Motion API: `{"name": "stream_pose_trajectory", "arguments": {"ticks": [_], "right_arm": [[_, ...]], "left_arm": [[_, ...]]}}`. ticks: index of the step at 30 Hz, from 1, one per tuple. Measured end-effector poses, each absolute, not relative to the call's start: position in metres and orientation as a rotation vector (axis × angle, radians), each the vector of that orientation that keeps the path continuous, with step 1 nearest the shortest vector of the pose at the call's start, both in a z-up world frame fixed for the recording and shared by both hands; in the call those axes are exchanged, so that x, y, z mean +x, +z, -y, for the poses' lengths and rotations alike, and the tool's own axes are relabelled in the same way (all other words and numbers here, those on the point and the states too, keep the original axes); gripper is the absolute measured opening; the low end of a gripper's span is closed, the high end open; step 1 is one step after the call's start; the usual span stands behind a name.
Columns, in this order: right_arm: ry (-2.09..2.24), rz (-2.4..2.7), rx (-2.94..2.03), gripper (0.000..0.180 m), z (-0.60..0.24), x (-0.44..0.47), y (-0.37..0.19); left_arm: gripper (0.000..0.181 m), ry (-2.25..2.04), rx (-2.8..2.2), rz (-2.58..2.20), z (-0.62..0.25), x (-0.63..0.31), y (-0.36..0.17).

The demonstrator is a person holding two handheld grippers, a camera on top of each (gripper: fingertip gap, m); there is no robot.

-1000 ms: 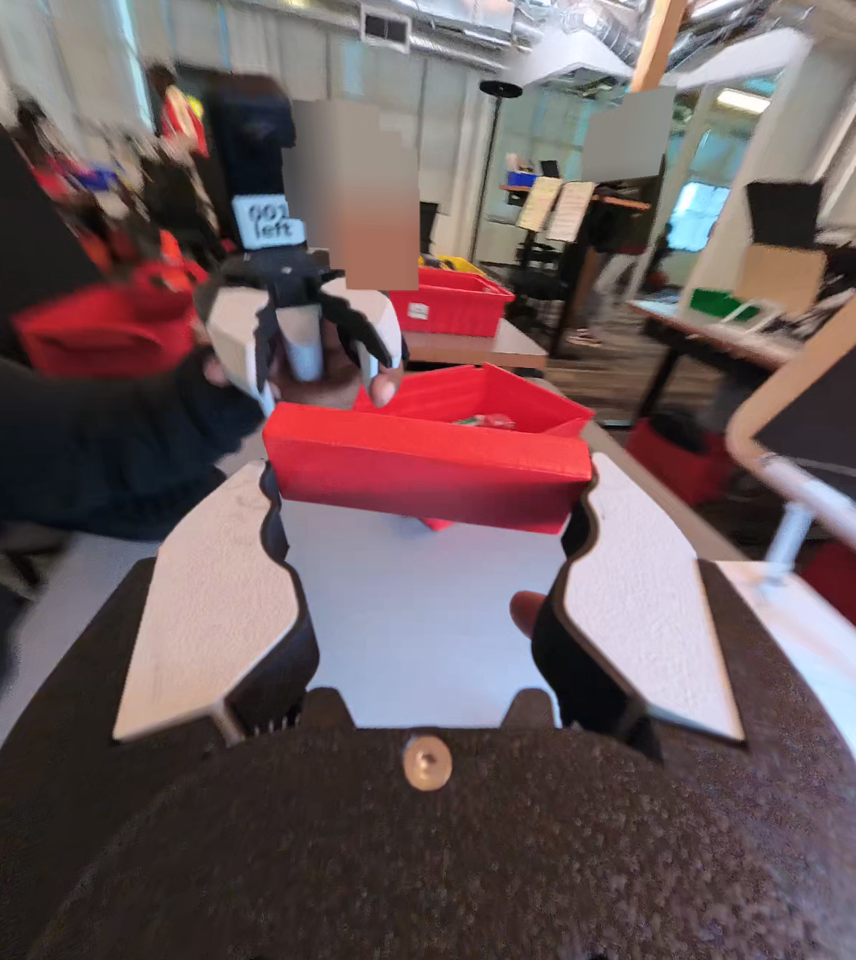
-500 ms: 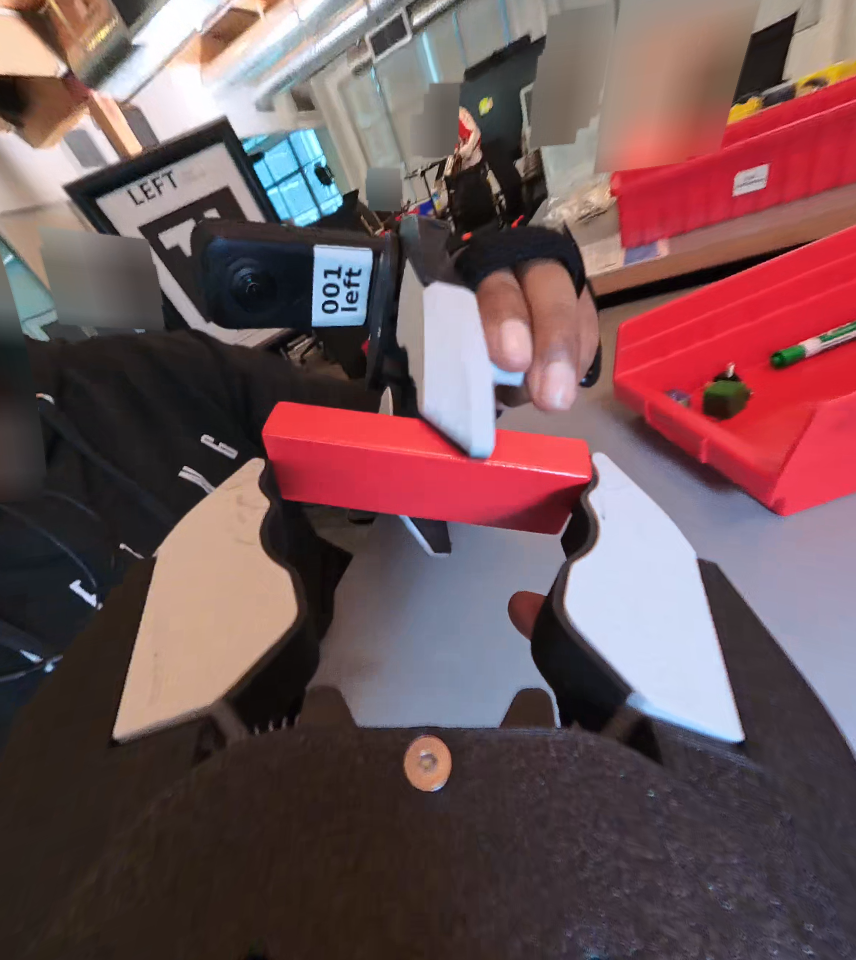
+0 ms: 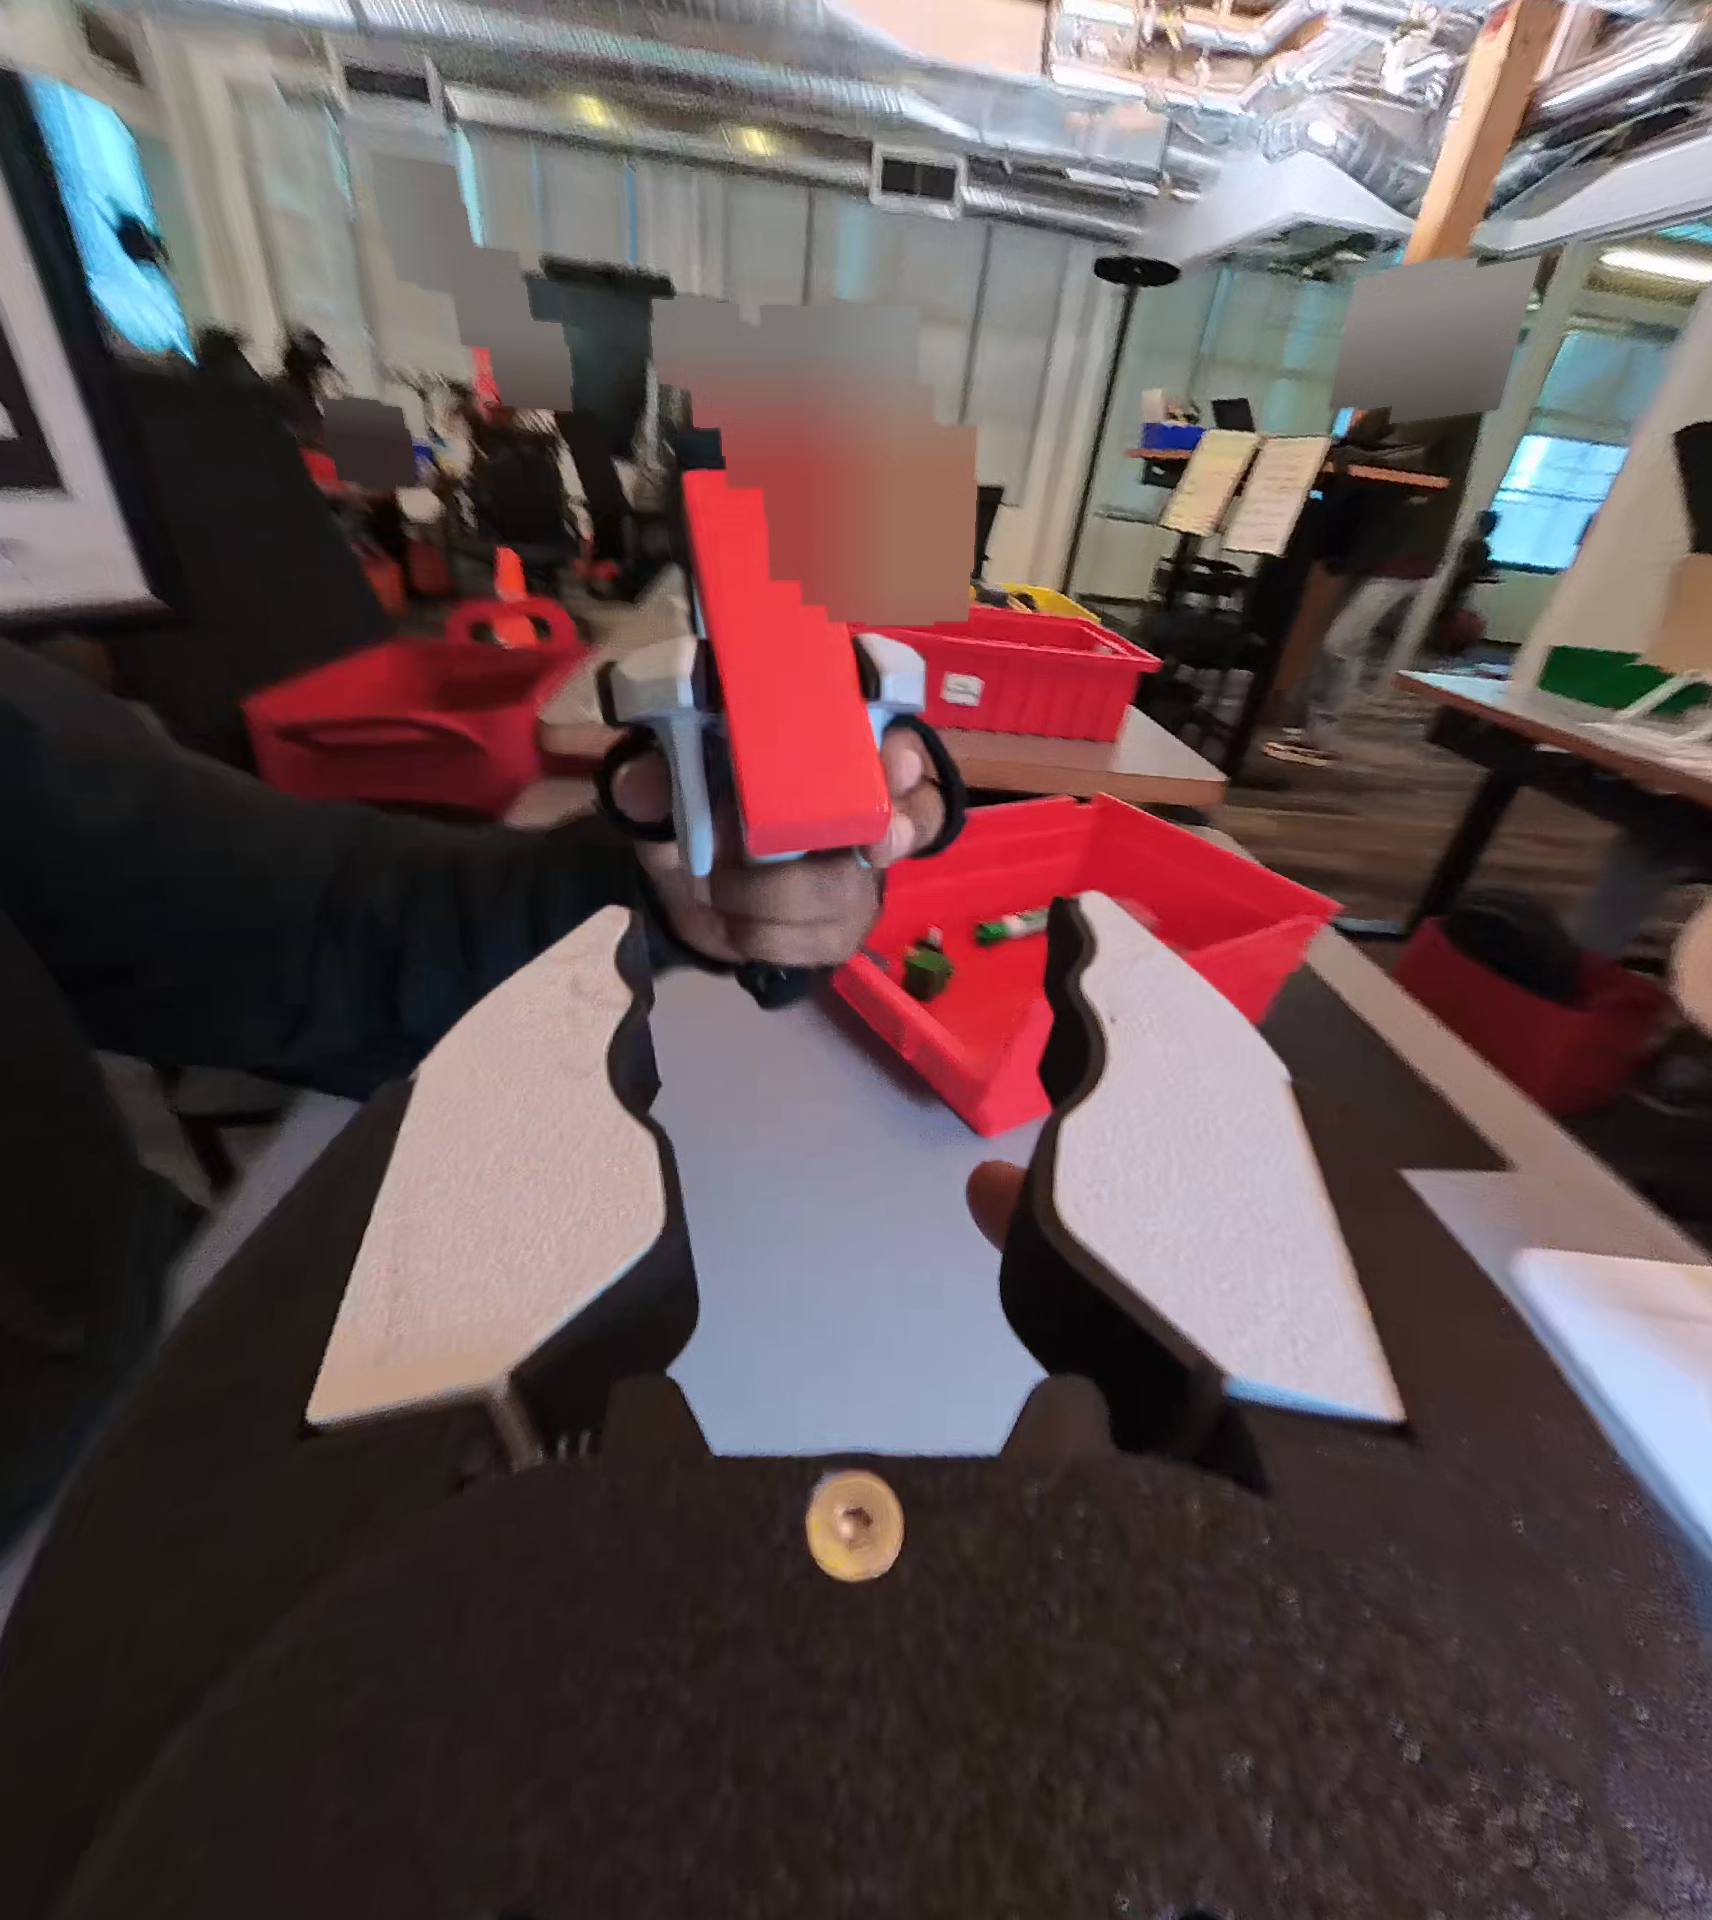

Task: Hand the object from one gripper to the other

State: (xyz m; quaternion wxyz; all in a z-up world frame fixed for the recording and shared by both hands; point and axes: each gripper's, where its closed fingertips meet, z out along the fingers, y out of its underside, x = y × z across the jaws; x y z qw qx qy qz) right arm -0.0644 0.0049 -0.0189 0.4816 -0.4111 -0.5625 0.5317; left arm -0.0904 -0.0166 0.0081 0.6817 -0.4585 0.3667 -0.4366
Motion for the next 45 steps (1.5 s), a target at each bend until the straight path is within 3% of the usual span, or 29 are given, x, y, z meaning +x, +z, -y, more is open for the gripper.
{"name": "stream_pose_trajectory", "arguments": {"ticks": [5,6,7,8,11,14,23,29,31,35,38,41,45], "right_arm": [[1.61,1.252,-0.98,0.069,0.014,-0.088,-0.02],[1.598,1.241,-0.987,0.062,0.015,-0.093,-0.022],[1.574,1.249,-0.976,0.037,0.017,-0.095,-0.024],[1.545,1.24,-0.971,0.035,0.017,-0.095,-0.023],[1.376,1.251,-0.98,0.035,0.006,-0.087,-0.016],[1.016,1.293,-0.878,0.035,-0.004,-0.072,-0.005],[0.137,1.407,-0.419,0.035,0.011,-0.067,-0.004],[-0.051,1.443,-0.281,0.035,0.023,-0.079,-0.016],[-0.025,1.437,-0.289,0.035,0.023,-0.08,-0.016],[0.222,1.393,-0.498,0.036,0.008,-0.078,-0.012],[0.753,1.366,-0.801,0.052,0.001,-0.075,-0.01],[1.251,1.346,-0.964,0.055,0.007,-0.069,-0.007],[1.435,1.392,-0.948,0.056,0.025,-0.073,-0.012]], "left_arm": [[0.035,-1.133,-0.99,-0.78,0.02,-0.083,0.004],[0.035,-1.14,-0.993,-0.787,0.02,-0.08,0.001],[0.035,-1.148,-0.998,-0.788,0.019,-0.078,-0.001],[0.035,-1.153,-1.002,-0.782,0.018,-0.078,-0.002],[0.035,-1.108,-1.101,-0.835,0.011,-0.08,-0.01],[0.049,-1.111,-1.272,-0.829,-0.002,-0.096,-0.015],[0.053,-1.622,-1.345,-0.735,0.009,-0.115,-0.01],[0.048,-1.656,-1.384,-0.836,0.021,-0.102,-0.02],[0.02,-1.598,-1.358,-0.878,0.023,-0.103,-0.02],[0.017,-1.325,-1.294,-0.946,0.021,-0.103,-0.013],[0.017,-0.941,-1.206,-1.021,0.02,-0.106,-0.008],[0.018,-0.685,-1.092,-1.067,0.026,-0.106,0.003],[0.017,-0.585,-1.002,-1.132,0.039,-0.097,0.005]]}}
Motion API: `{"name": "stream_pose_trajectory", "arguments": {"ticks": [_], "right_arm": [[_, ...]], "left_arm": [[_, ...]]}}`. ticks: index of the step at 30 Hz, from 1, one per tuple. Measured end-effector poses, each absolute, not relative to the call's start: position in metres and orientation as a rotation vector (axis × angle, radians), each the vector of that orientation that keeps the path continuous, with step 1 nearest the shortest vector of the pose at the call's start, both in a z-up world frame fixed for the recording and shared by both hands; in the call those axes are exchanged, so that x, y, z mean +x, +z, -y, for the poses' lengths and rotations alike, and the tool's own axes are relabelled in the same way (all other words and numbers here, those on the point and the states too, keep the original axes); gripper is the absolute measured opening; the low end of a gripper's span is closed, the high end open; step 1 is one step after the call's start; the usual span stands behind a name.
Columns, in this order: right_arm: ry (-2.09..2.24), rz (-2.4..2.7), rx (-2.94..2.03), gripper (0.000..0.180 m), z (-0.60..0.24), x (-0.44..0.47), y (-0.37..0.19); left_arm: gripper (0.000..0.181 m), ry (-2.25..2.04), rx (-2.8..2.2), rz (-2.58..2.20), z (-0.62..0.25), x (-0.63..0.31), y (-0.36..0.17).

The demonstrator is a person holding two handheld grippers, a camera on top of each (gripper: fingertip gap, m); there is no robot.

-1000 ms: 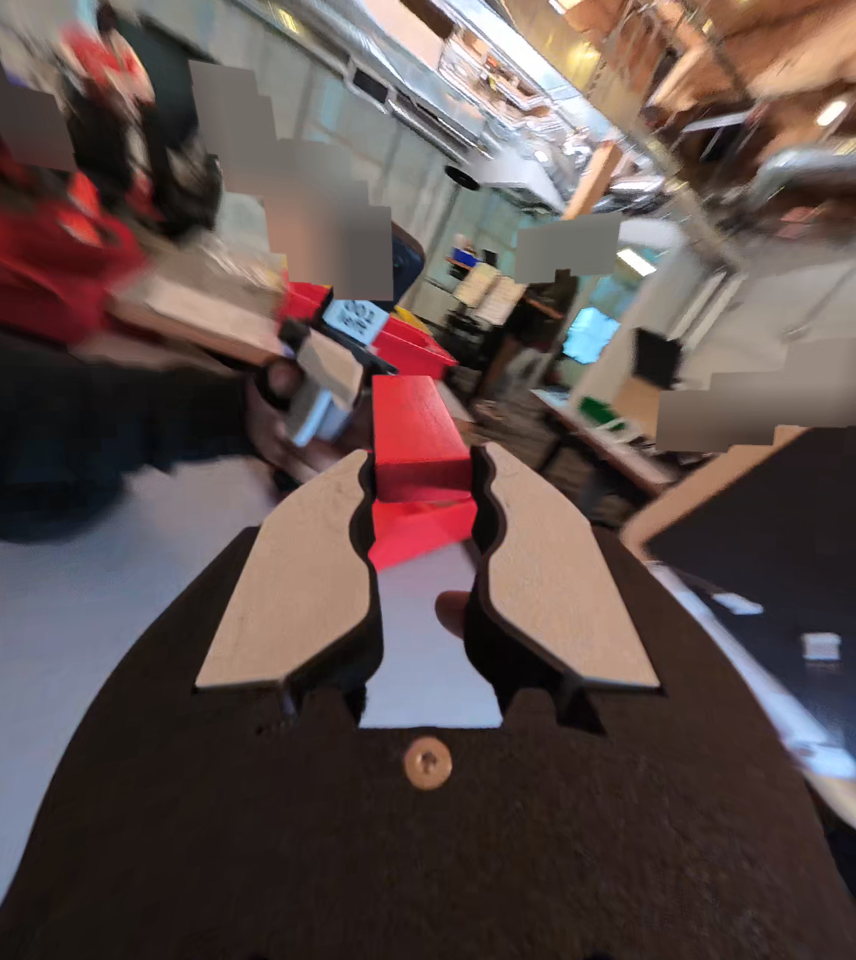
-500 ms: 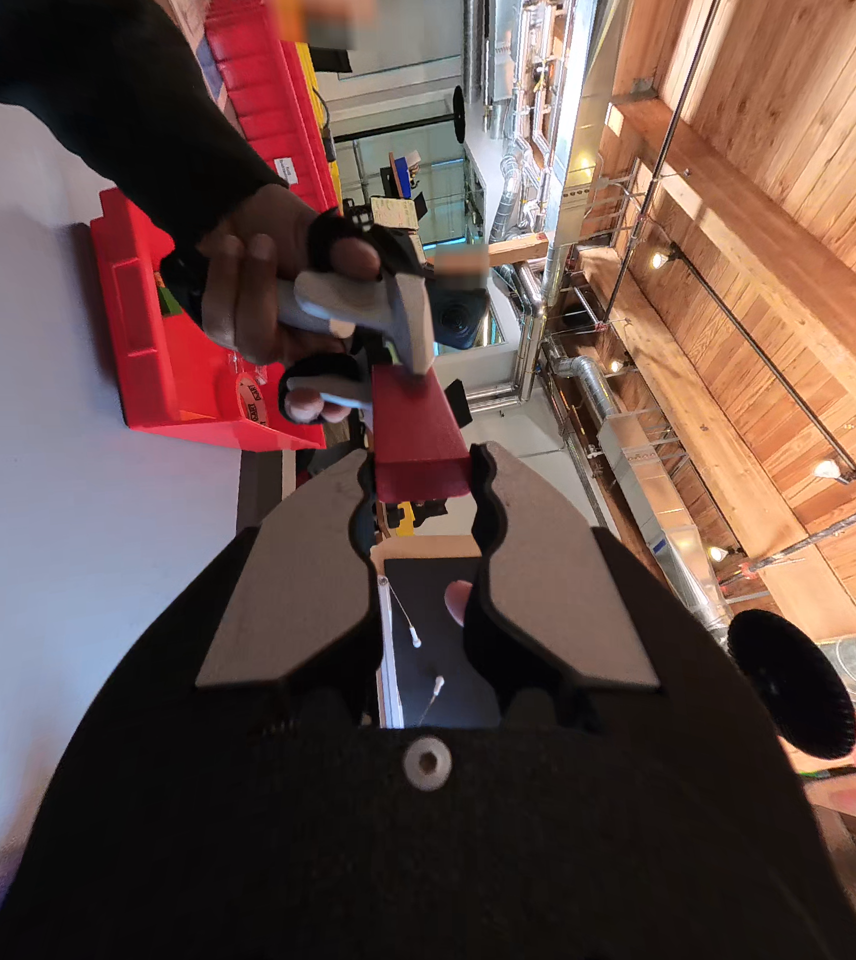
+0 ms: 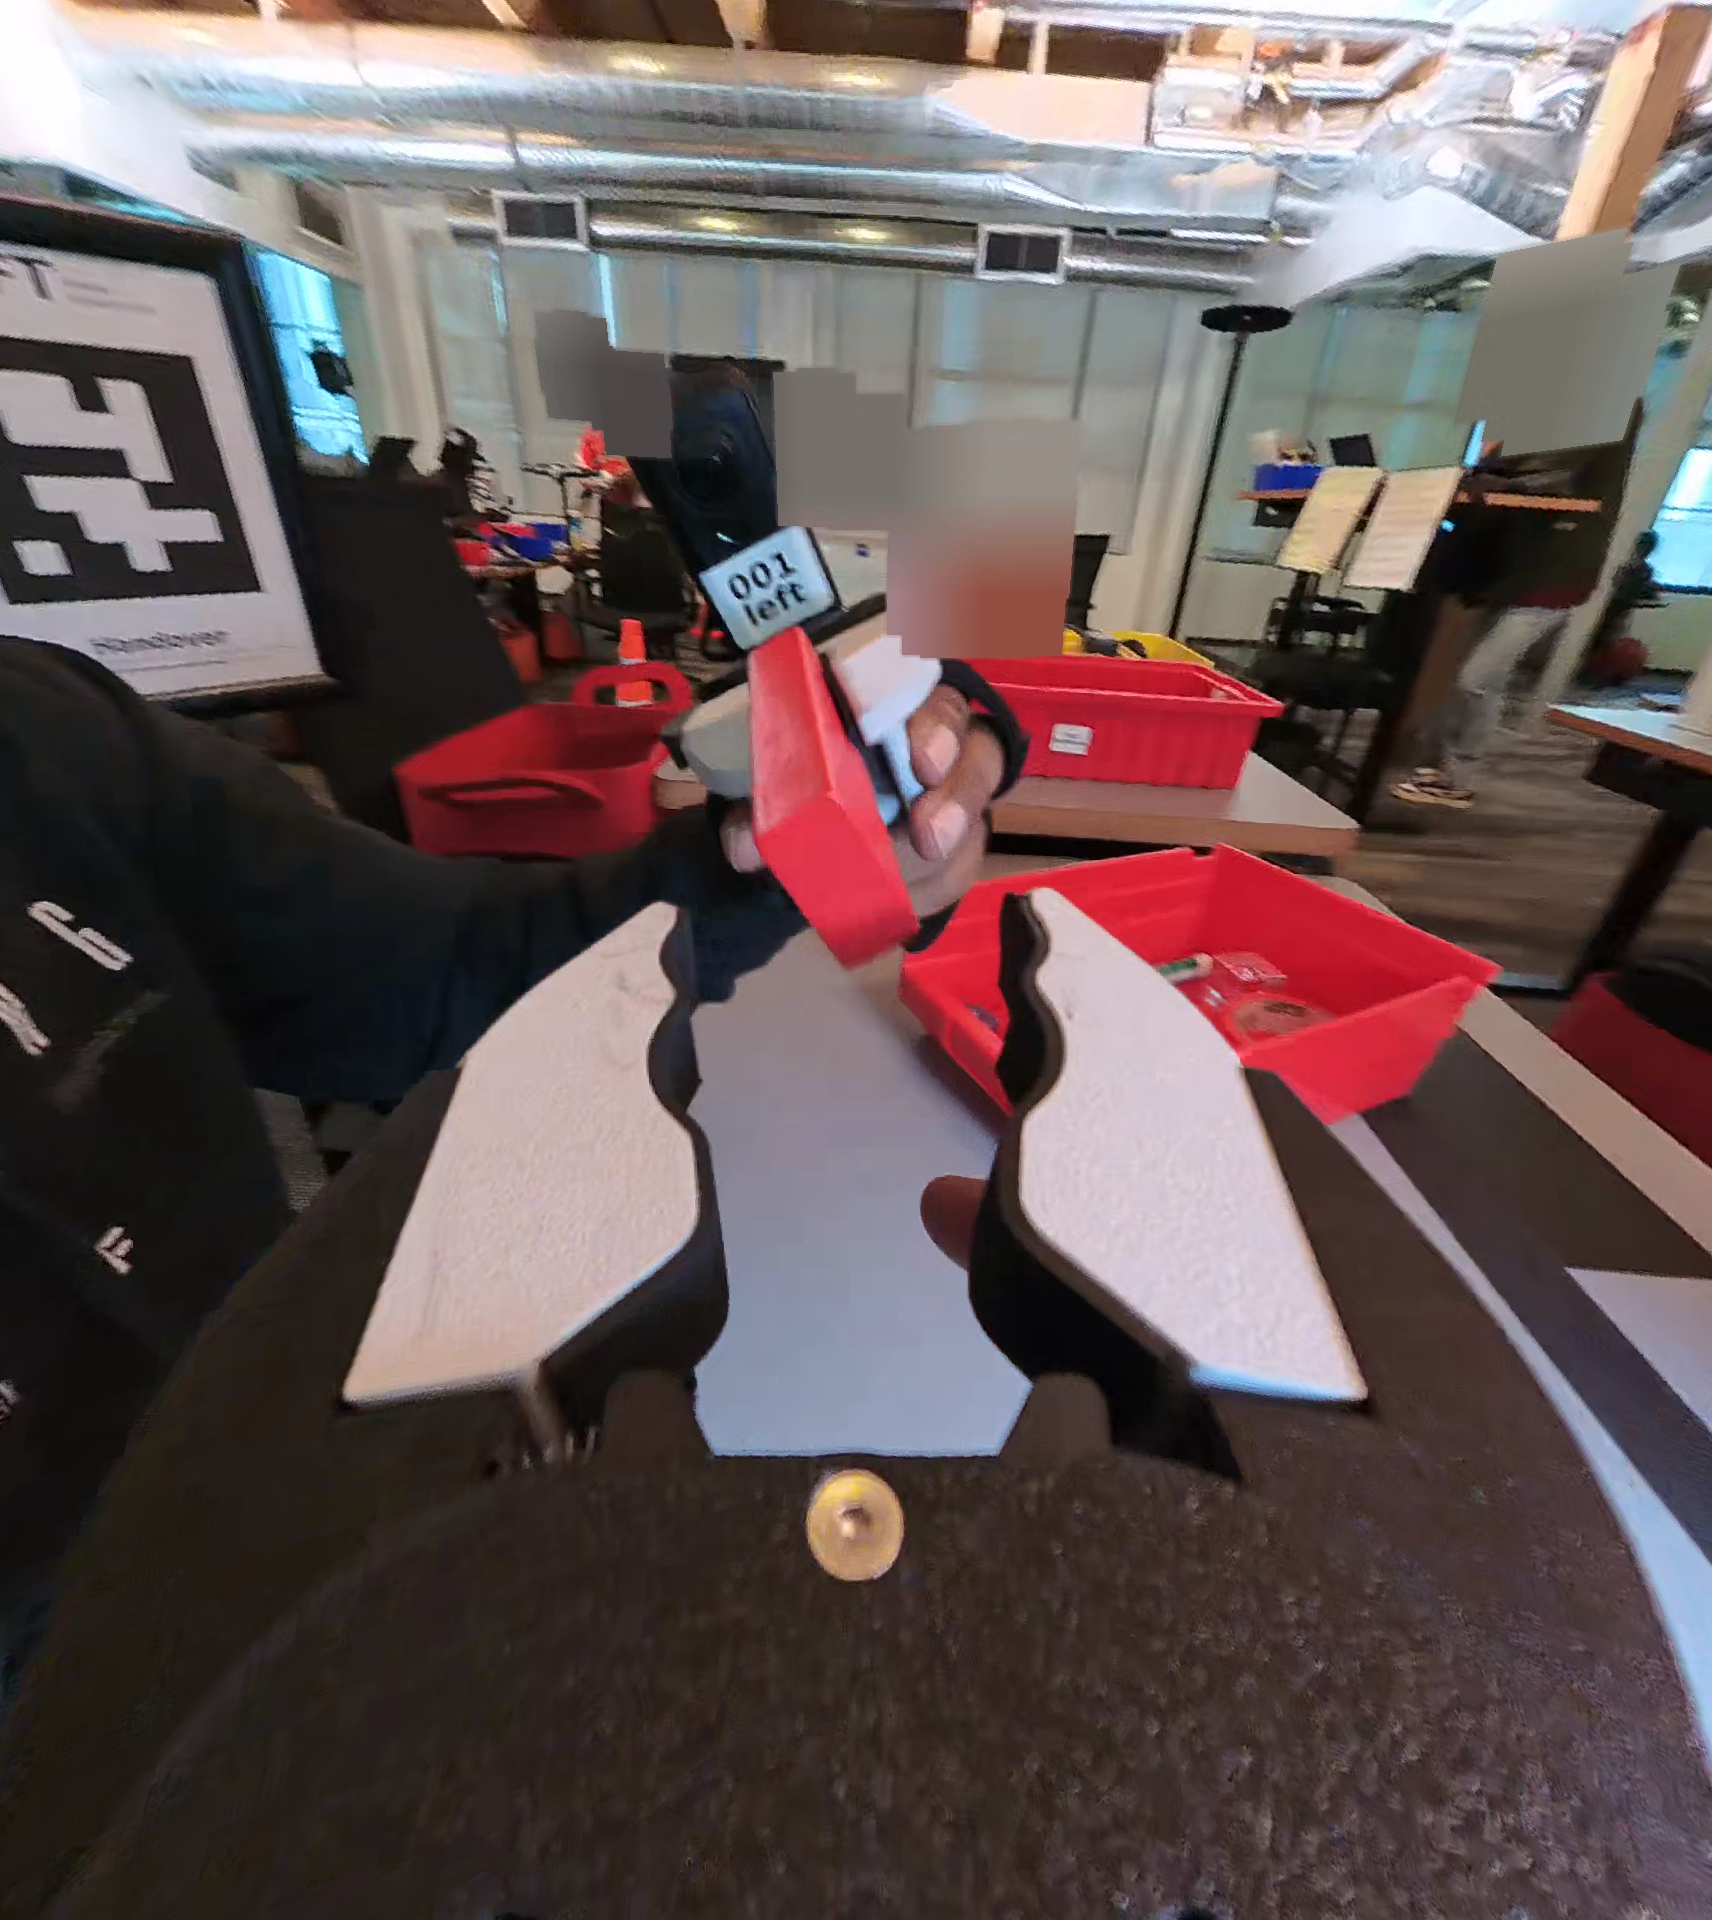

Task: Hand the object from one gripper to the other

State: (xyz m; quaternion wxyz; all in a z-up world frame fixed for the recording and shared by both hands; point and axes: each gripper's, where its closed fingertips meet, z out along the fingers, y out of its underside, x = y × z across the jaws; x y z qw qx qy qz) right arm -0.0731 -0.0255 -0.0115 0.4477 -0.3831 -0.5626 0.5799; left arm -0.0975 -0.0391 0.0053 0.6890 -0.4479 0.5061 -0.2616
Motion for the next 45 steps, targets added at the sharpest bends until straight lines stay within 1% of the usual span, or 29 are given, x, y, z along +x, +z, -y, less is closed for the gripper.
{"name": "stream_pose_trajectory", "arguments": {"ticks": [1,2,3,5,7,11,12,14,17,19,20,22,23,26,27,29,30,34,36,38,42,44,45], "right_arm": [[1.451,1.398,-0.932,0.052,0.031,-0.074,-0.011],[1.425,1.395,-0.917,0.041,0.032,-0.076,-0.011],[1.352,1.394,-0.897,0.024,0.031,-0.077,-0.012],[1.155,1.414,-0.826,0.019,0.028,-0.078,-0.015],[0.968,1.422,-0.742,0.017,0.027,-0.076,-0.012],[0.527,1.456,-0.559,0.017,0.024,-0.072,-0.009],[0.427,1.46,-0.518,0.017,0.023,-0.072,-0.01],[0.275,1.454,-0.423,0.017,0.025,-0.073,-0.01],[0.152,1.452,-0.348,0.017,0.028,-0.077,-0.013],[0.111,1.451,-0.325,0.017,0.028,-0.077,-0.013],[0.097,1.449,-0.338,0.017,0.025,-0.078,-0.014],[0.147,1.417,-0.426,0.021,0.016,-0.077,-0.011],[0.235,1.412,-0.504,0.028,0.012,-0.077,-0.01],[0.763,1.426,-0.807,0.063,0.01,-0.075,-0.011],[0.966,1.427,-0.884,0.07,0.014,-0.073,-0.01],[1.286,1.41,-0.946,0.071,0.02,-0.068,-0.006],[1.38,1.422,-0.957,0.069,0.024,-0.067,-0.009],[1.507,1.51,-1.014,0.067,0.035,-0.076,-0.029],[1.665,1.499,-1.029,0.052,0.042,-0.077,-0.029],[1.776,1.497,-1.049,0.047,0.044,-0.075,-0.028],[1.81,1.479,-1.046,0.04,0.044,-0.075,-0.028],[1.741,1.476,-1.048,0.041,0.041,-0.078,-0.03],[1.666,1.471,-1.038,0.047,0.037,-0.08,-0.031]], "left_arm": [[0.017,-0.572,-1.002,-1.154,0.04,-0.095,0.002],[0.017,-0.565,-1.009,-1.168,0.04,-0.093,-0.001],[0.017,-0.575,-1.017,-1.171,0.039,-0.091,-0.003],[0.017,-0.658,-1.057,-1.145,0.038,-0.091,-0.004],[0.02,-0.761,-1.127,-1.091,0.033,-0.094,-0.003],[0.049,-1.15,-1.261,-0.968,0.031,-0.097,0.001],[0.054,-1.252,-1.284,-0.943,0.032,-0.097,0.001],[0.057,-1.392,-1.312,-0.907,0.033,-0.098,0.001],[0.053,-1.438,-1.38,-0.932,0.033,-0.093,-0.01],[0.036,-1.377,-1.384,-0.959,0.032,-0.092,-0.013],[0.036,-1.333,-1.384,-0.976,0.032,-0.092,-0.014],[0.036,-1.178,-1.351,-1.011,0.03,-0.093,-0.012],[0.036,-1.074,-1.311,-1.037,0.03,-0.094,-0.01],[0.036,-0.746,-1.186,-1.112,0.032,-0.094,-0.004],[0.036,-0.656,-1.165,-1.139,0.033,-0.094,-0.004],[0.035,-0.538,-1.11,-1.186,0.038,-0.09,-0.003],[0.035,-0.505,-1.088,-1.199,0.04,-0.087,-0.003],[0.035,-0.456,-1.02,-1.254,0.048,-0.077,-0.007],[0.035,-0.41,-1.005,-1.27,0.048,-0.075,-0.009],[0.035,-0.39,-0.987,-1.267,0.048,-0.075,-0.008],[0.035,-0.376,-0.98,-1.258,0.047,-0.077,-0.006],[0.035,-0.393,-0.996,-1.24,0.046,-0.079,-0.005],[0.035,-0.411,-1.005,-1.229,0.045,-0.08,-0.004]]}}
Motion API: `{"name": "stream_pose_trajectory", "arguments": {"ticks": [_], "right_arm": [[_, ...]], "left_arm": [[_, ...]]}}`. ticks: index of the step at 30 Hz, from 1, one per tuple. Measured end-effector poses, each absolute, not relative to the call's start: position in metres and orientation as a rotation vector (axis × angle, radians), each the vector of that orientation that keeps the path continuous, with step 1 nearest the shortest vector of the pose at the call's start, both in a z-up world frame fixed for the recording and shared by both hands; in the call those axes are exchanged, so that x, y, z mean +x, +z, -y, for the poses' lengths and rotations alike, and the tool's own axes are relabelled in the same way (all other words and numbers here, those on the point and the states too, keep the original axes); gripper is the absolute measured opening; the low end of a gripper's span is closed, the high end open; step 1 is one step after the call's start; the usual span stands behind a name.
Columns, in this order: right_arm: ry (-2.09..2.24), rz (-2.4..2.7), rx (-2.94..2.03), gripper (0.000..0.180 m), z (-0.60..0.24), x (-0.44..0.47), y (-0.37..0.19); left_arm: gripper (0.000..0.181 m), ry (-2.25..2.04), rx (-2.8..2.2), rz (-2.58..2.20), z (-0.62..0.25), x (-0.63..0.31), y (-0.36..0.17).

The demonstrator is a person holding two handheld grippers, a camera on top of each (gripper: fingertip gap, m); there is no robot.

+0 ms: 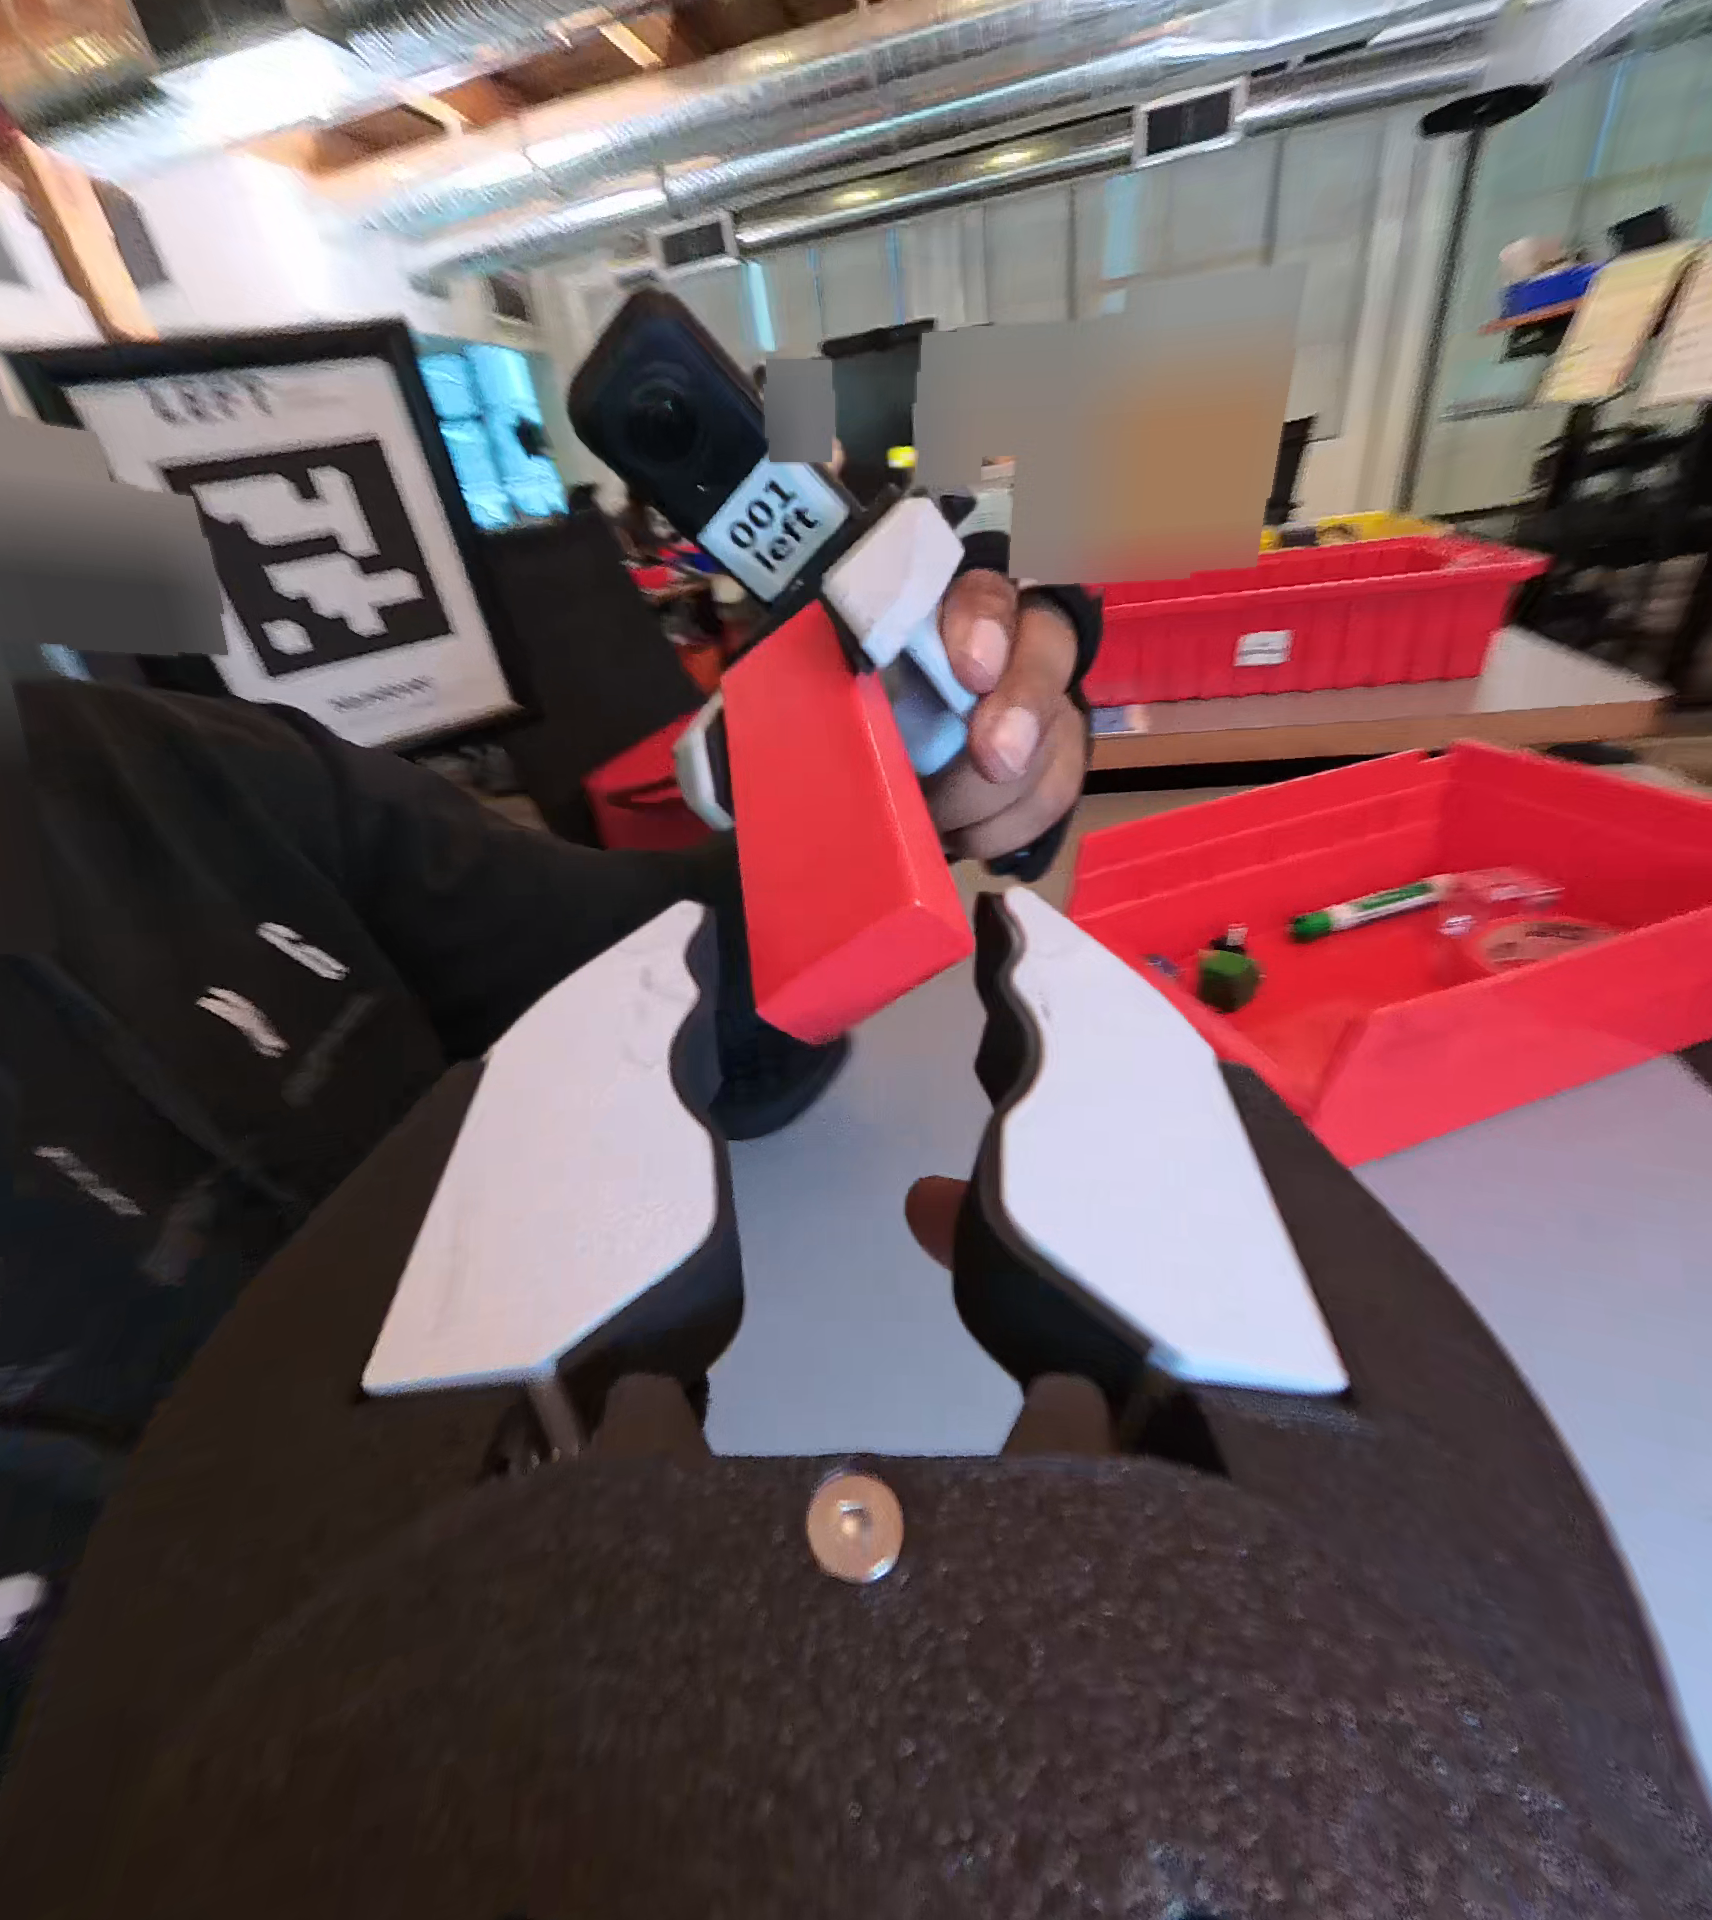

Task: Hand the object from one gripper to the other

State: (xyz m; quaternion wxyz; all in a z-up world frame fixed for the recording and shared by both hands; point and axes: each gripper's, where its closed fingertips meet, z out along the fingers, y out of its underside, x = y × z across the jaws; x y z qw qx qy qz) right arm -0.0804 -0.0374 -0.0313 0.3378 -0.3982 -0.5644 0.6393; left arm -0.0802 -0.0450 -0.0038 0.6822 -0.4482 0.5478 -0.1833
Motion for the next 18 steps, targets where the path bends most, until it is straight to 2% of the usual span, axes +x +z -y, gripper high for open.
{"name": "stream_pose_trajectory", "arguments": {"ticks": [4,18], "right_arm": [[1.466,1.445,-0.967,0.052,0.032,-0.083,-0.028],[1.404,1.395,-0.915,0.043,0.027,-0.08,-0.02]], "left_arm": [[0.035,-0.473,-1.009,-1.193,0.044,-0.083,0.0],[0.035,-0.501,-1.038,-1.187,0.04,-0.082,-0.005]]}}
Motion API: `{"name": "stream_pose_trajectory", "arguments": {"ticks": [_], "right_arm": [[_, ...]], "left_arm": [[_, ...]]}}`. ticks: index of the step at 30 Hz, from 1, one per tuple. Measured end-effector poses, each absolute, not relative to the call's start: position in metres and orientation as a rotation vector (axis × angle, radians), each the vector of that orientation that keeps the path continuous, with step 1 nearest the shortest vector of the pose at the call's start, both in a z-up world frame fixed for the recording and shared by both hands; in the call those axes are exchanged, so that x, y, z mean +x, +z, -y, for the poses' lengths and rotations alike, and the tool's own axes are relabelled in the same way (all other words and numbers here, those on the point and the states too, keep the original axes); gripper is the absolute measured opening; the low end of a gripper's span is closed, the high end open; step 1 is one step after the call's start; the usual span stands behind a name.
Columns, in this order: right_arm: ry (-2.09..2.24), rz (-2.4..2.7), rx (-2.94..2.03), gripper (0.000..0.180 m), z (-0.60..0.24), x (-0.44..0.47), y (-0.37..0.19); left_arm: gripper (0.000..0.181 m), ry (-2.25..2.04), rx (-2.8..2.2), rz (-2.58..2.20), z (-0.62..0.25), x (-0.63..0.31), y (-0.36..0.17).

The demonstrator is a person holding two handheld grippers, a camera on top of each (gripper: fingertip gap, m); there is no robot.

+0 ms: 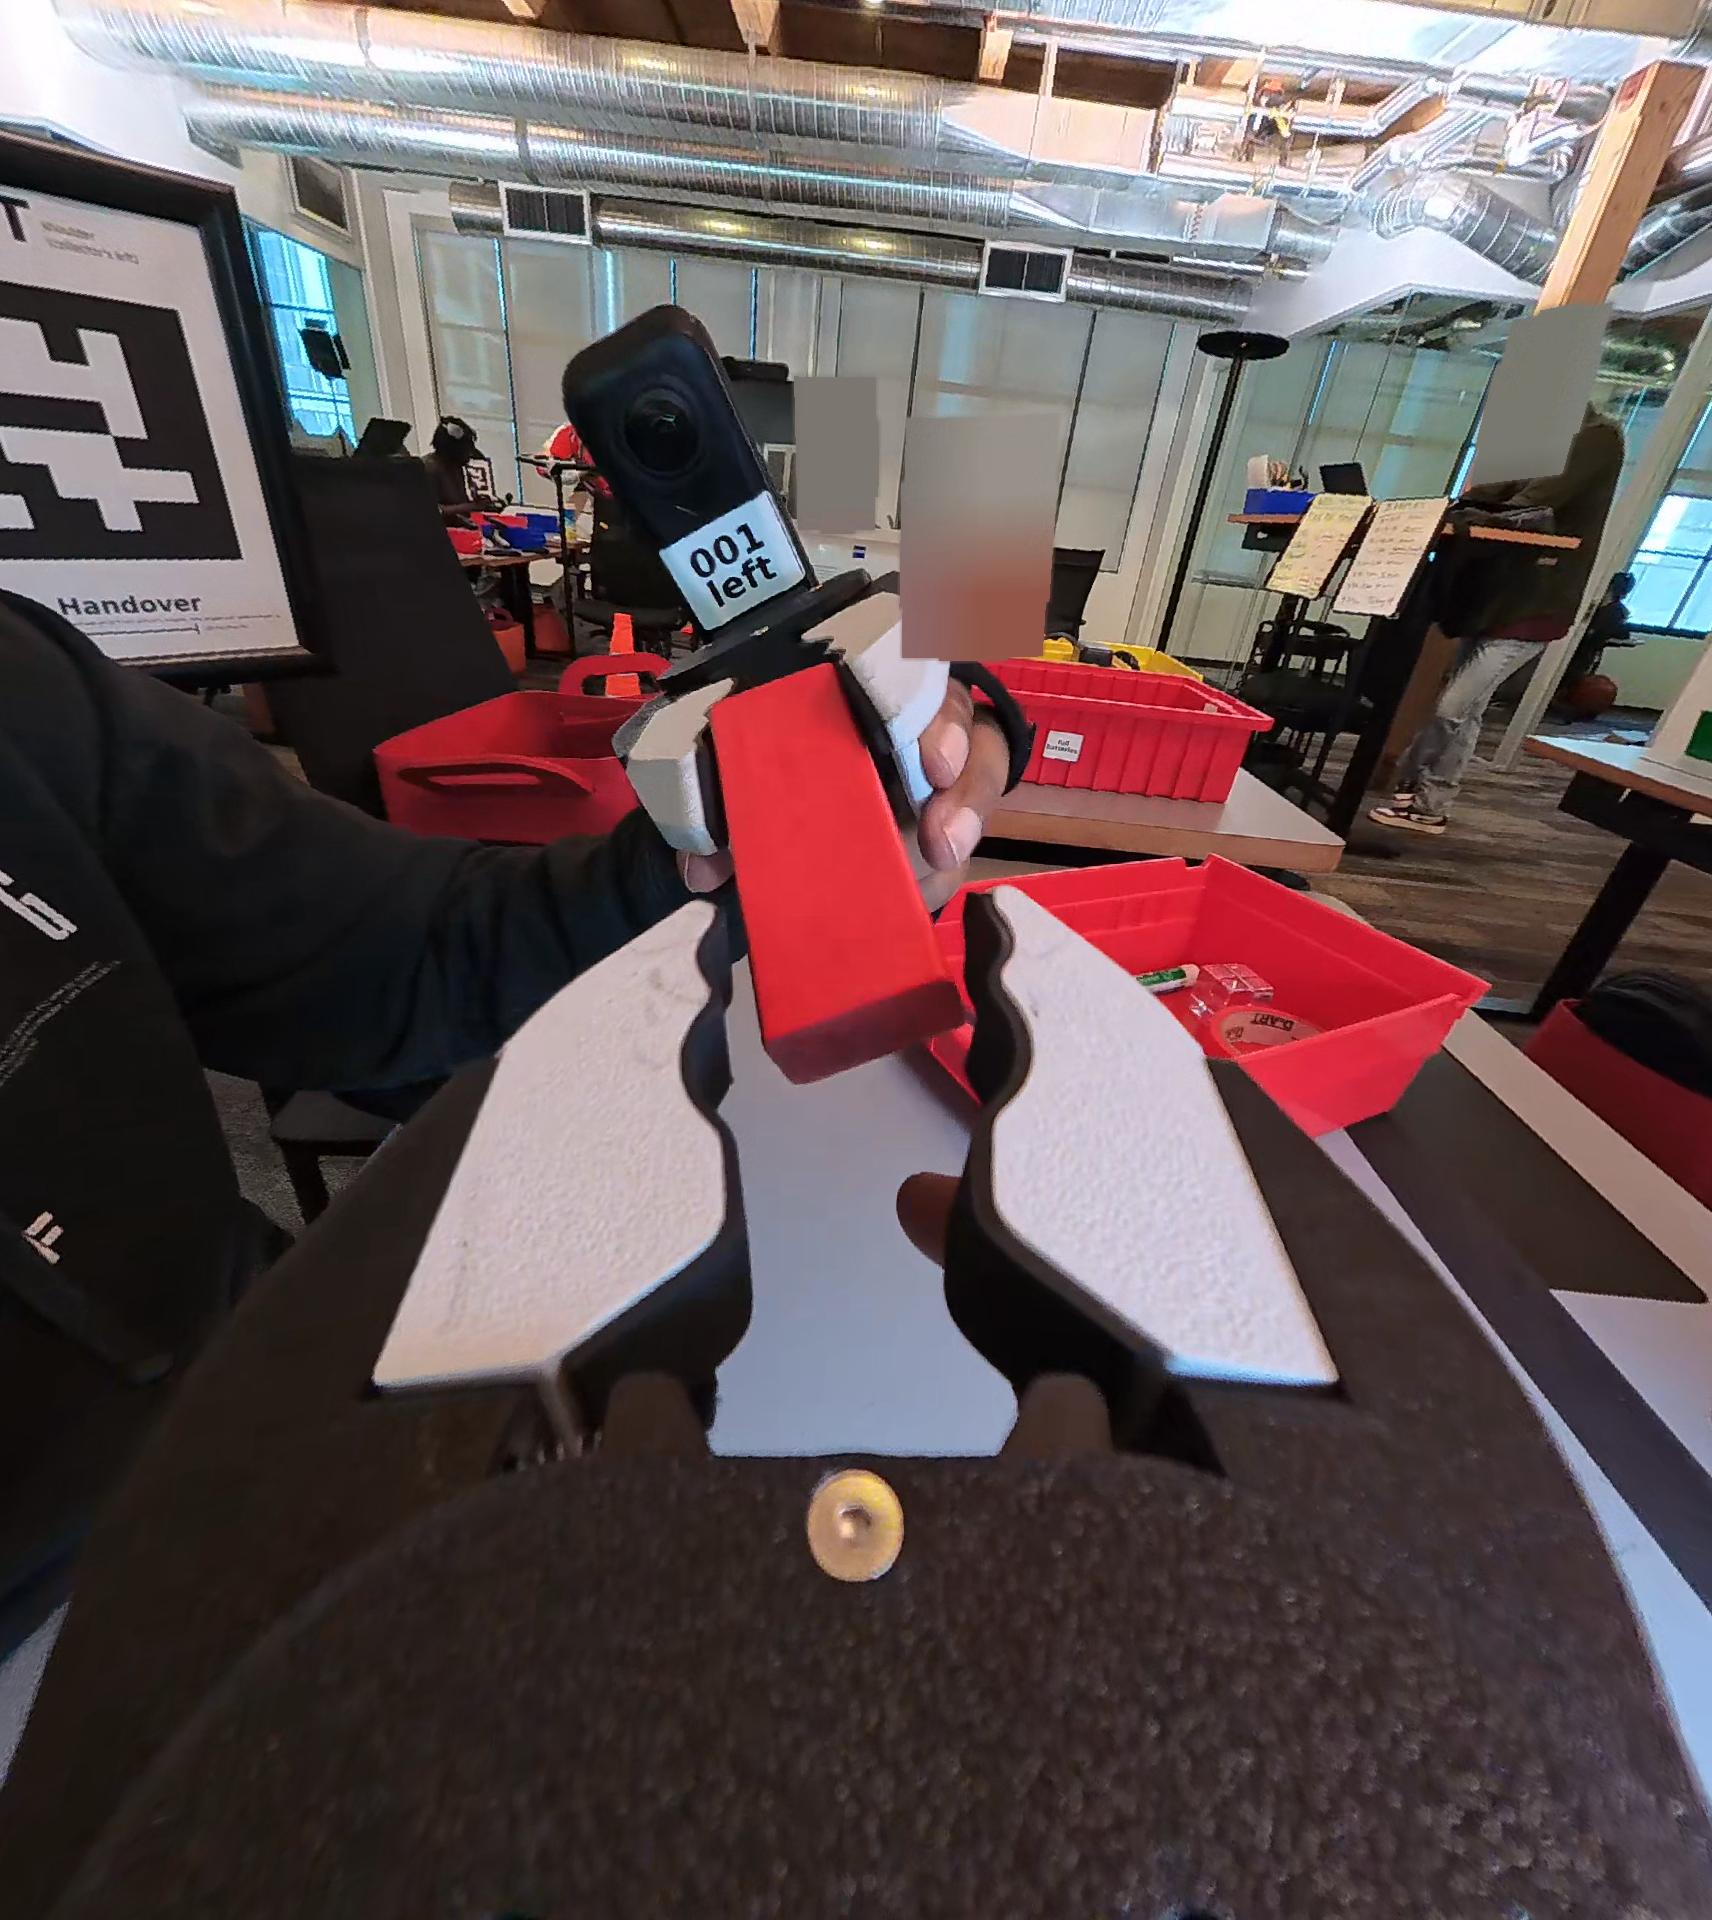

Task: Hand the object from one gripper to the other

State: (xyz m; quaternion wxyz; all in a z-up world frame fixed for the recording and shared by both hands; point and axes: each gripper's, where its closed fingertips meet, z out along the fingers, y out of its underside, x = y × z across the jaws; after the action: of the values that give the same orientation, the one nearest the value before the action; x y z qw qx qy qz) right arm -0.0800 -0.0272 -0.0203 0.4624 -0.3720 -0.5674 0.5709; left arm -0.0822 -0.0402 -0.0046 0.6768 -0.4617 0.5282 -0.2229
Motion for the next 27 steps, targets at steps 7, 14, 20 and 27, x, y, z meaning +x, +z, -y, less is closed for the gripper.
{"name": "stream_pose_trajectory", "arguments": {"ticks": [7,14,20,27], "right_arm": [[1.142,1.365,-0.809,0.037,0.02,-0.07,-0.003],[0.46,1.444,-0.52,0.037,0.028,-0.064,0.002],[0.303,1.462,-0.535,0.037,0.02,-0.073,-0.008],[1.065,1.458,-0.888,0.054,0.018,-0.07,-0.016]], "left_arm": [[0.054,-0.695,-1.204,-1.056,0.027,-0.088,-0.002],[0.047,-1.345,-1.314,-0.898,0.036,-0.091,0.007],[0.017,-1.057,-1.321,-1.016,0.034,-0.087,-0.004],[0.017,-0.624,-1.136,-1.122,0.041,-0.092,0.007]]}}
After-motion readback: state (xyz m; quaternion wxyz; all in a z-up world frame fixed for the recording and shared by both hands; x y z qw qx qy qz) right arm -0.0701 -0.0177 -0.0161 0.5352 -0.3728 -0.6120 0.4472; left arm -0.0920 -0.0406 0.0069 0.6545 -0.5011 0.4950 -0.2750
